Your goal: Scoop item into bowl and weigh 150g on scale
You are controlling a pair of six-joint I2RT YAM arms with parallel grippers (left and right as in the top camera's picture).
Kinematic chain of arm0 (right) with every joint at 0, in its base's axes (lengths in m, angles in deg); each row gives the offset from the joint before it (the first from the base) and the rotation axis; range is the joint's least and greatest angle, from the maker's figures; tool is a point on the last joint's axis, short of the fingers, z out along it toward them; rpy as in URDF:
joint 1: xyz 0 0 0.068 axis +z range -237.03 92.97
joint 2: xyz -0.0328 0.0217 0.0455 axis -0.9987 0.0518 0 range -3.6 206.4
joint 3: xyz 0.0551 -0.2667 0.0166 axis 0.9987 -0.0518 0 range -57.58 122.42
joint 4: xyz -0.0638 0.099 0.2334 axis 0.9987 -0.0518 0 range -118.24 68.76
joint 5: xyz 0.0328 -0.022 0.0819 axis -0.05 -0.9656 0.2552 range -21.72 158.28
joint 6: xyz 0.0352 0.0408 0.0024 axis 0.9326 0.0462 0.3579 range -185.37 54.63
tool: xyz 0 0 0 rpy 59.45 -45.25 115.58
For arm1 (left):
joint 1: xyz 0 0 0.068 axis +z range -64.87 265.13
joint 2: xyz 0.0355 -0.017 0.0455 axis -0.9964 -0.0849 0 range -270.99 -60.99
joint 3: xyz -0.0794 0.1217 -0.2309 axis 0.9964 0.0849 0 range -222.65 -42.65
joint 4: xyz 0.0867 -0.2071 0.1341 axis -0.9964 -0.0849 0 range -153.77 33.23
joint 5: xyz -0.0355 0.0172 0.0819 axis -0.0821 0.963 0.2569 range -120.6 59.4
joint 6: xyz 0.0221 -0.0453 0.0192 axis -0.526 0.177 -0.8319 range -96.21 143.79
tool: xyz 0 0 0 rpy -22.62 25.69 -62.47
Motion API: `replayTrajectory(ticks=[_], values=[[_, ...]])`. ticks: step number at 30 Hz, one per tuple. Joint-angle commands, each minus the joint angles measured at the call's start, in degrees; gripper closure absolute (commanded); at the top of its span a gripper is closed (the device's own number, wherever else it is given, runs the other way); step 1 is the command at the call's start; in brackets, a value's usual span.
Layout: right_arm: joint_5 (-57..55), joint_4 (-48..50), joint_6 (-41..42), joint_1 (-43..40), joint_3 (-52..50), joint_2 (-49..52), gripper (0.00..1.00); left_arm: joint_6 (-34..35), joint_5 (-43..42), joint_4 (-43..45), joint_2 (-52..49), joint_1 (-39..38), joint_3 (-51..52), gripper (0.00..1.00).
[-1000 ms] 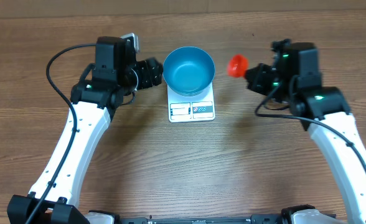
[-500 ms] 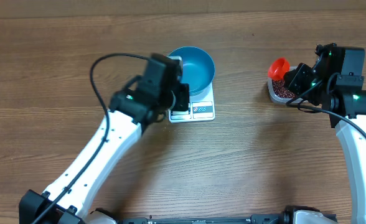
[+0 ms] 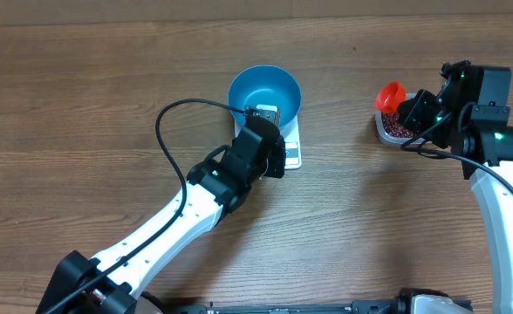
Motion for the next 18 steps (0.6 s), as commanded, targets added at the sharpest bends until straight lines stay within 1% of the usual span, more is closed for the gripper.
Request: replayTrajectory(ticks=[1,5,9,14,18], values=[[-0.2,0.3,-0.4,-0.2,1.8,-1.3,0.96,-1.3,2.1,3.0,-1.9,-0.2,1.9,0.96],[-0.2,0.3,-0.4,-0.2,1.8,-1.3,0.96,-1.7,1.8,4.8,-5.5,-0.2,1.6,0.96],[-0.2,0.3,-0.4,-0.2,1.8,-1.3,0.96,-2.1,0.3,4.6,-9.0,-0.2,0.0,0.96],[-0.2,0.3,-0.4,-0.2,1.8,-1.3,0.96,-3.9,0.6,4.5,-12.2,-0.2,-0.8,0.96],[-0.2,0.2,-0.4,-0.2,1.8,-1.3,0.96,-4.9,0.9,7.1,-14.2,-0.3,-0.8,0.96]])
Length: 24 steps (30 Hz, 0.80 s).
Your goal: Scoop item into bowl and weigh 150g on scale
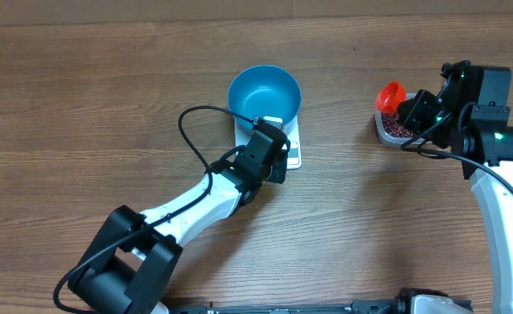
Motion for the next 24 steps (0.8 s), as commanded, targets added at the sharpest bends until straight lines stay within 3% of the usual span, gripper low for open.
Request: replayTrajectory(ticks=[1,24], values=[[-0.2,0.2,-0.3,-0.2,1.8,-1.3,0.96,-2.4,0.5,1.9,-2.0,-0.5,-1.7,0.96],[-0.2,-0.1,-0.3,-0.2,1.8,-1.3,0.96,-4.4,4.9,7.2,-6.5,-0.7,-1.7,0.96]])
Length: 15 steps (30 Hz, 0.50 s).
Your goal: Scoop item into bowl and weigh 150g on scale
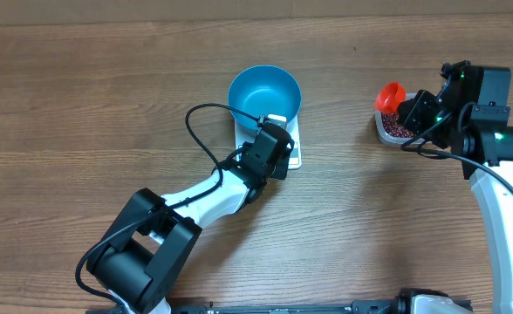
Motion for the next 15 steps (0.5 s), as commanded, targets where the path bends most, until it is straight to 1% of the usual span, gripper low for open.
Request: replayTrajectory(ticks=[1,15], values=[[-0.2,0.0,-0.3,-0.2,1.8,-1.3,0.96,-1.5,1.2,0.5,-0.7,-0.5,-1.2,0.96],[-0.2,-0.6,-0.3,-0.2,1.8,-1.3,0.96,-1.3,1.2,1.9,-3.2,-0.7,-1.2,0.96]])
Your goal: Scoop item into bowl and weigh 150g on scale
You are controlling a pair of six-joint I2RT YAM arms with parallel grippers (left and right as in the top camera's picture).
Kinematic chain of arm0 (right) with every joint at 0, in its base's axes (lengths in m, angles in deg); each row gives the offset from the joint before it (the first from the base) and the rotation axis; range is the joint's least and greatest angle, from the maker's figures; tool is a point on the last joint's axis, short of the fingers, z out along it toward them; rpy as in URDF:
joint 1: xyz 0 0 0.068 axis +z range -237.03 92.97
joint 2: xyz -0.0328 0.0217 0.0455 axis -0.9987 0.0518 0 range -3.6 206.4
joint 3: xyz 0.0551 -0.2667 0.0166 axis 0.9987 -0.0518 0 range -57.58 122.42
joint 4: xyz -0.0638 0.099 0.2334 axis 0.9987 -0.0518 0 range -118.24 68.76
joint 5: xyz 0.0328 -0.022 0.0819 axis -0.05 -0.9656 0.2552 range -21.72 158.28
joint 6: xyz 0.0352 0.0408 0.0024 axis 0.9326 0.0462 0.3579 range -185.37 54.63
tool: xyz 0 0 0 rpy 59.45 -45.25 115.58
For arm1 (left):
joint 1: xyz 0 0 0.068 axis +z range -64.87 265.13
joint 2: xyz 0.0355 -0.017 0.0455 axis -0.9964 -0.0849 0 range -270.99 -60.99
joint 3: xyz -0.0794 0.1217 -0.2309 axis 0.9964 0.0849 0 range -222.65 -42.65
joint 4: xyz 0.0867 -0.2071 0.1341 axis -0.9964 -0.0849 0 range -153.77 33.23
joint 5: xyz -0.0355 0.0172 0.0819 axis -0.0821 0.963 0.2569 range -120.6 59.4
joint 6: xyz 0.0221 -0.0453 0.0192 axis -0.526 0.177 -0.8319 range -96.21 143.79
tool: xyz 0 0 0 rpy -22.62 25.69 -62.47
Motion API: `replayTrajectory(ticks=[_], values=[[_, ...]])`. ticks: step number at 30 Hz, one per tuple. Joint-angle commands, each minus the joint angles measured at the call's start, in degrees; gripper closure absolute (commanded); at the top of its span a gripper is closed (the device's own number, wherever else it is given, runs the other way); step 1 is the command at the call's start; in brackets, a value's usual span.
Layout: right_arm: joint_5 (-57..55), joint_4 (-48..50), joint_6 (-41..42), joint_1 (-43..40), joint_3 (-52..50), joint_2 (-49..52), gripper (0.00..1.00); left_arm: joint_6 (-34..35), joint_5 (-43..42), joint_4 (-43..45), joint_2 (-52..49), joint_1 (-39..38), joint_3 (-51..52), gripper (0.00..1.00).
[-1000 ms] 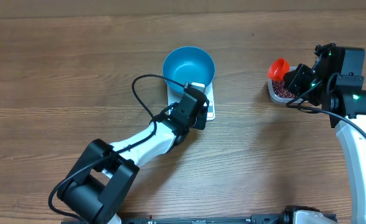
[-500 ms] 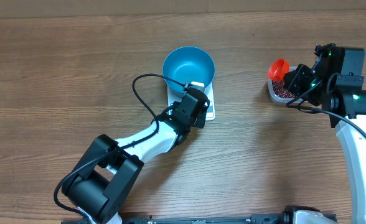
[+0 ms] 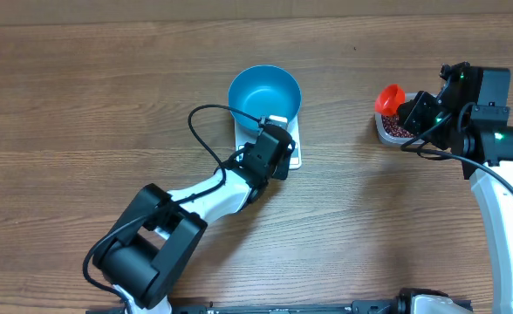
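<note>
A blue bowl (image 3: 264, 92) stands on the small white scale (image 3: 293, 139) at mid-table. My left gripper (image 3: 277, 141) hangs over the scale's near part, just in front of the bowl. Its fingers are hidden under the black wrist, so their state does not show. At the right, my right gripper (image 3: 408, 110) is shut on the handle of a red scoop (image 3: 389, 94). The scoop sits at the far left rim of a small white container of dark red beans (image 3: 394, 129). No beans show in the bowl.
The left arm (image 3: 195, 205) runs from the bottom left up to the scale, its black cable (image 3: 206, 131) looping to the left of the bowl. The right arm (image 3: 501, 201) stretches down the right edge. Bare wooden tabletop (image 3: 82, 105) lies around them.
The left arm's lower links have shifted a little to the right, while its gripper stays over the near part of the scale. The right arm and scoop have not moved.
At first the left arm reached long from the bottom left, its gripper over the scale's near-left part. At each later moment the arm was more folded, its elbow nearer the scale, and the gripper sat slightly further right. The right gripper held the scoop at the bean container throughout.
</note>
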Motion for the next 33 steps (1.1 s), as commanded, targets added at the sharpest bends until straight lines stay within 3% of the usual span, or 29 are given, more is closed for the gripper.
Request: replayTrajectory(ticks=[1,33], values=[[-0.2,0.2,-0.3,-0.2,1.8,-1.3,0.96,-1.3,1.0,0.0,-1.1,-0.5,-1.1,0.96],[-0.6,-0.1,-0.3,-0.2,1.8,-1.3,0.96,2.0,0.6,-4.0,-1.4,0.7,-1.1,0.96]])
